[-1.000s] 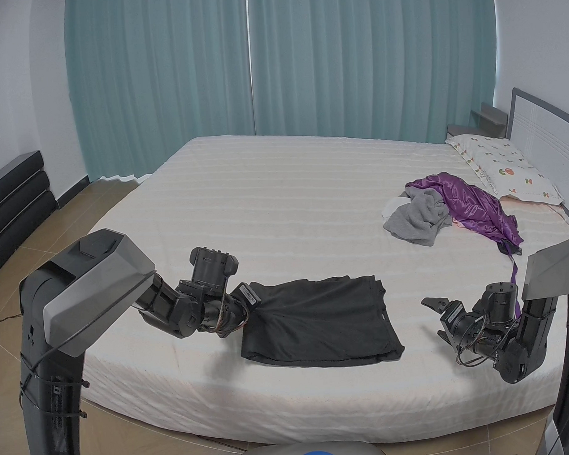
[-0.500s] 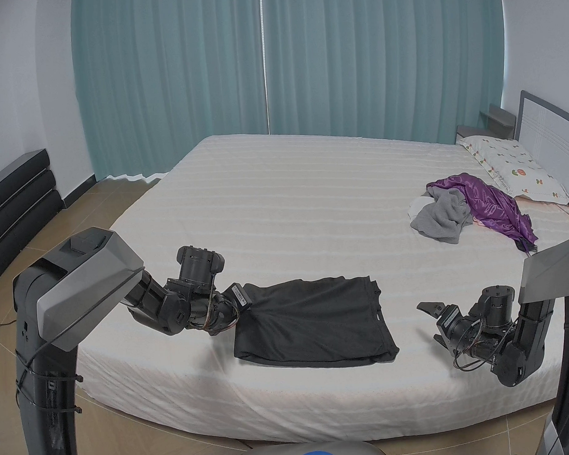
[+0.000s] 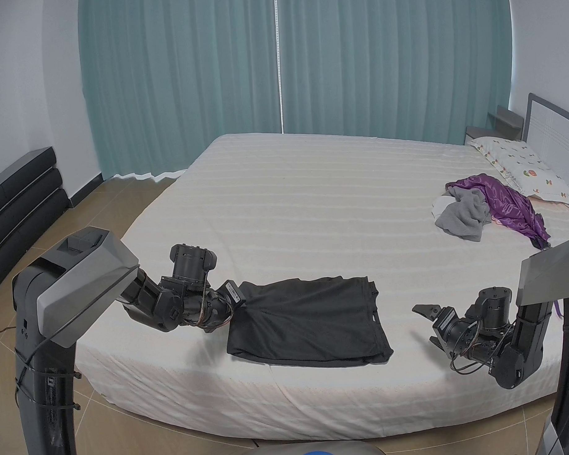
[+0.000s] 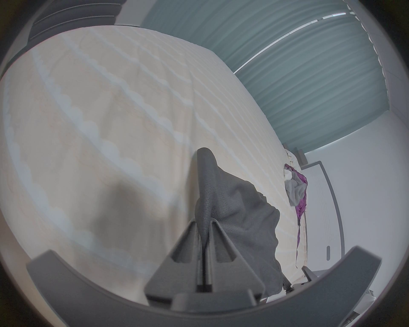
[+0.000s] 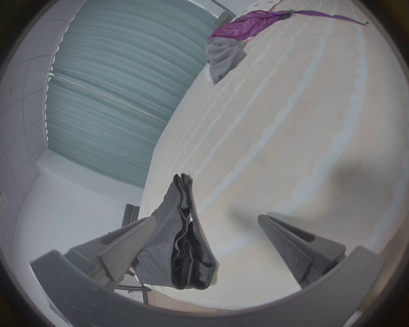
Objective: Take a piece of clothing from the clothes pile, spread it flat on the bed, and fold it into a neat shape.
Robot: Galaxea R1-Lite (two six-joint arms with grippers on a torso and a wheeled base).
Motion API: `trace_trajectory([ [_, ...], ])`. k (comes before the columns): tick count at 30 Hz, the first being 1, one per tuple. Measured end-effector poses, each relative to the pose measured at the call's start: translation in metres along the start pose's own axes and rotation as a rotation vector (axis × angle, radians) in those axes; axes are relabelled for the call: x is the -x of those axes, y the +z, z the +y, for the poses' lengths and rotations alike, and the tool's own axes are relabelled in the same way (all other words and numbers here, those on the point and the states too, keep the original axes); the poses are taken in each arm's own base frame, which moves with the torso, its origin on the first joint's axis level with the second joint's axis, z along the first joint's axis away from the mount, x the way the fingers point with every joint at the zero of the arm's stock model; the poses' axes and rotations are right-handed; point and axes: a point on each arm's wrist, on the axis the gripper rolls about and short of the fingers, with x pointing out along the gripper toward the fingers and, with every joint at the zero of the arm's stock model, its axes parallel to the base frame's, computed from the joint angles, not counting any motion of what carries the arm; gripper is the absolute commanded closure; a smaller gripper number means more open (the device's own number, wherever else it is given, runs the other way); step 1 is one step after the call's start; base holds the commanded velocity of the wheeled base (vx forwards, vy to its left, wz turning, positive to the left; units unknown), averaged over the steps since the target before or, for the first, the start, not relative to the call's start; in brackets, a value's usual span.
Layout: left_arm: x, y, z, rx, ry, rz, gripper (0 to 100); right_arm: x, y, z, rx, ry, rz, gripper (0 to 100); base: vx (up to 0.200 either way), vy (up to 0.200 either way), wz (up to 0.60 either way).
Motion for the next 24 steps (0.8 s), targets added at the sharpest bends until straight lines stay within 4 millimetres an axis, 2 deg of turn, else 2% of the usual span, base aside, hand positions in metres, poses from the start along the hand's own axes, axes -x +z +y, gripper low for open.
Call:
trace_trajectory([
  [14,0.0003,-0.0016,-0.0004,0.006,-0.02,0.028,100,0.0003,-0.002,0.0006,0.002,0.0,0.007,0,0.0,0.0,0.0],
  [15,0.0003,-0.0016,-0.0004,0.007,-0.02,0.028,0,0.0003,-0.002,0.0007,0.002,0.0,0.007,0,0.0,0.0,0.0],
  [24,0.0018,-0.0013,0.0004,0.017,-0.015,0.03,0,0.0014,-0.0034,0.0007,0.003,-0.002,0.011,0,0.0,0.0,0.0],
])
